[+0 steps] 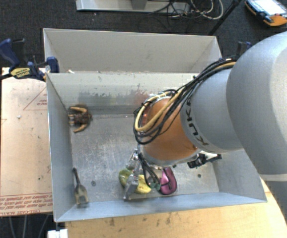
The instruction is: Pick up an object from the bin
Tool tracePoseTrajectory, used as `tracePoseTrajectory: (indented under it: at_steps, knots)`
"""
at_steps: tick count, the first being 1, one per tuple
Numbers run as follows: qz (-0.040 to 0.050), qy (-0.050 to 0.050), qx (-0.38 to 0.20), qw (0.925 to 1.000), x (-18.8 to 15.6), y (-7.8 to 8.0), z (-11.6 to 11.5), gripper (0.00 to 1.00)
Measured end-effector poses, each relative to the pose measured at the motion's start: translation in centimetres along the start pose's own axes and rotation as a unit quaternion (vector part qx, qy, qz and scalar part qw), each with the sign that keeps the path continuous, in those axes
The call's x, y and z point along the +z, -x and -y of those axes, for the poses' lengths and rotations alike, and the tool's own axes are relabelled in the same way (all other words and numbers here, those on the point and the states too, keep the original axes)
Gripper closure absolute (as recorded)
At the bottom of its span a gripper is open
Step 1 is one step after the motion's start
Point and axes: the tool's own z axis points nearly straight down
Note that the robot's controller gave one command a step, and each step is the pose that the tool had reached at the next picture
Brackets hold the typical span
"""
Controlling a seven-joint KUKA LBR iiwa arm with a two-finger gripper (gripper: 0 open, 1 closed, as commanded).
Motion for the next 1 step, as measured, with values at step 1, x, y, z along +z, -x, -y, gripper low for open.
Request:
tracePoseTrajectory:
  at_steps: [1]
  knots:
    - [0.0000,0.000,0.000,1.0000,0.00,0.00,0.00,1.00]
